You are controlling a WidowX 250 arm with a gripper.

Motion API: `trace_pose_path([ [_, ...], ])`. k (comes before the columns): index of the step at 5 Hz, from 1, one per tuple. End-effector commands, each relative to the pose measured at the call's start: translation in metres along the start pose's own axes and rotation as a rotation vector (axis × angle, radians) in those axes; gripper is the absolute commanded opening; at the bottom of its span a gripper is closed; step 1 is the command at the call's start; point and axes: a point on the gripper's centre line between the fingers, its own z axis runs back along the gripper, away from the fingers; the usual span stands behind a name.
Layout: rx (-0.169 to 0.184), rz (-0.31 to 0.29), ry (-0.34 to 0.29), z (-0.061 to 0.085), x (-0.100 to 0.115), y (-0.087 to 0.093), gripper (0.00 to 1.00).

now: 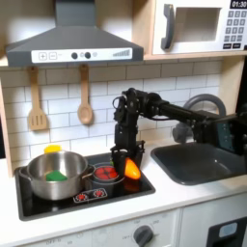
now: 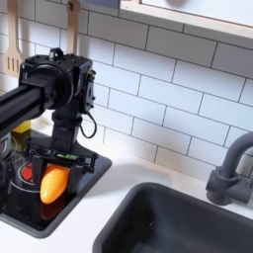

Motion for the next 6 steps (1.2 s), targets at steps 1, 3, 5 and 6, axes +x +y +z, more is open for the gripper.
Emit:
trace_pose_path([
  [1,-0.029,0.003,-0.007,0.01,0.001,0.005,0.0],
  [3,-0.076,0.011,0.019,0.018,0.0,0.023,0.0],
  [5,-0.071,0.015,0.015,0.014,0.006,0.032,0.0],
  [6,-0.083,0.008,0.013,0.017,0.001,0.031,0.0],
])
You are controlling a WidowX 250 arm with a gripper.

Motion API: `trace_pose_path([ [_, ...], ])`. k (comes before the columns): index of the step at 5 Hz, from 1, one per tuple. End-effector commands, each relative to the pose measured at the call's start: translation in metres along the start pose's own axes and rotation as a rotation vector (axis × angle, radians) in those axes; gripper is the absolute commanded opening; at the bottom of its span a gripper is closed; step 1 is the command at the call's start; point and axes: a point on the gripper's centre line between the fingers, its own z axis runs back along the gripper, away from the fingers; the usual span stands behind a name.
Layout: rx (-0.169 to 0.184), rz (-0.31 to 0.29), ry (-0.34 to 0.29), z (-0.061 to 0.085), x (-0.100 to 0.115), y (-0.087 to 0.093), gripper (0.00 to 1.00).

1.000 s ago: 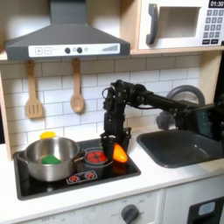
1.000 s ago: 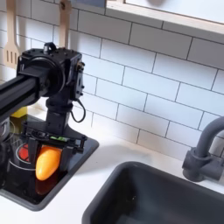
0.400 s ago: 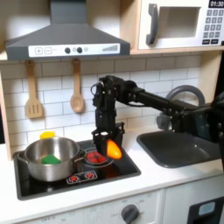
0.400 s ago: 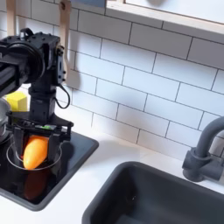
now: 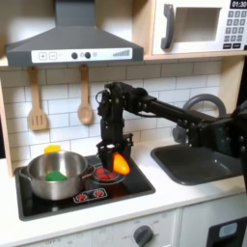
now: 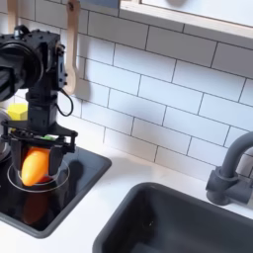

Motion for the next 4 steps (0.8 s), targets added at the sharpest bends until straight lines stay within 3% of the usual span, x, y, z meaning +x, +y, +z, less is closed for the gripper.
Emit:
trace_pose_path([
  [1,-0.002,0.0,-0.002,0.001,0.0,0.002,0.0],
  [4,-0.012,-0.039,0.025,0.001,-0.01,-0.008,0.0],
])
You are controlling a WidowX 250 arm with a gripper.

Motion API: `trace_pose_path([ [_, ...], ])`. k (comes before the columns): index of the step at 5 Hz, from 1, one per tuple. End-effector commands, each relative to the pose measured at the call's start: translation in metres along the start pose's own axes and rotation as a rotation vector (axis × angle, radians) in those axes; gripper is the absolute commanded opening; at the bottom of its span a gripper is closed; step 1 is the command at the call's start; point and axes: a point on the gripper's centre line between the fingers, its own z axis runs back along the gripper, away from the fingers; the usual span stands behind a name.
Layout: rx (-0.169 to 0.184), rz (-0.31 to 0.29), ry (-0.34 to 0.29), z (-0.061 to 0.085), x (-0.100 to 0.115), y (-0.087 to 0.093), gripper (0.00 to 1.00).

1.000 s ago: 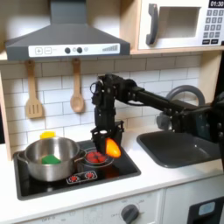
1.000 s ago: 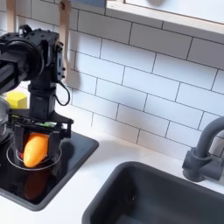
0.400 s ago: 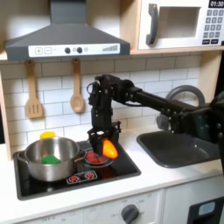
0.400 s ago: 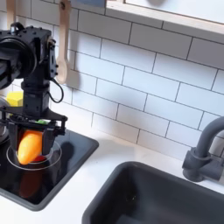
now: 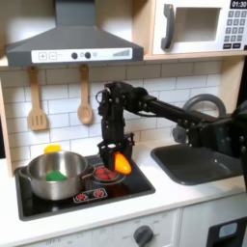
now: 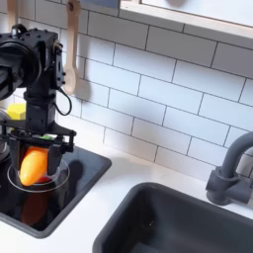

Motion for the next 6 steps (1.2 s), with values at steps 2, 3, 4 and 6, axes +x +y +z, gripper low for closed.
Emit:
trace_pose_path([
  [2,-0.004,0.016,0.007,-0.003,0.003,0.005,0.0],
  [3,-0.022,0.023,0.002,0.01,0.005,0.004,0.0],
  [4,-0.035,0.022,-0.043,0.03,0.005,0.007,0.0],
  [6,-0.043,0.064,-0.055,0.035,0.017,0.027,0.0],
])
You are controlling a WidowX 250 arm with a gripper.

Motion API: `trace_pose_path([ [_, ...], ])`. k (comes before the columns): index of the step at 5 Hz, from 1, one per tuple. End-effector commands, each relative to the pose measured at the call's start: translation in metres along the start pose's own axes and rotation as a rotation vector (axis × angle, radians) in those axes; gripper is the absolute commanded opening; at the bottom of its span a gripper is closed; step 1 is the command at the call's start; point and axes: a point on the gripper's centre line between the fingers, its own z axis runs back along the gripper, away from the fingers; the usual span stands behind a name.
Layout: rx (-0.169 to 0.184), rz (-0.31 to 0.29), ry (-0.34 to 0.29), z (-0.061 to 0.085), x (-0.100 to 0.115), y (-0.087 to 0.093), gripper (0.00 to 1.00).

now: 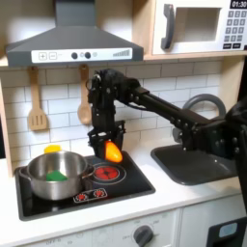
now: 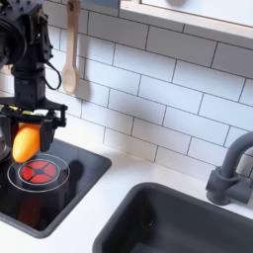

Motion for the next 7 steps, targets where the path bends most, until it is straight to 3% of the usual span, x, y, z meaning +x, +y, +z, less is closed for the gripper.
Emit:
trace_pose_path([
  [1,-0.013,0.049,-0.013,0.008,0.012,0.02,0.0],
  [4,-0.014,0.139,0.007,0.004,0.041,0.049,0.0],
  [7,-0.018,0.152,0.015,0.009,0.04,0.051,0.0],
])
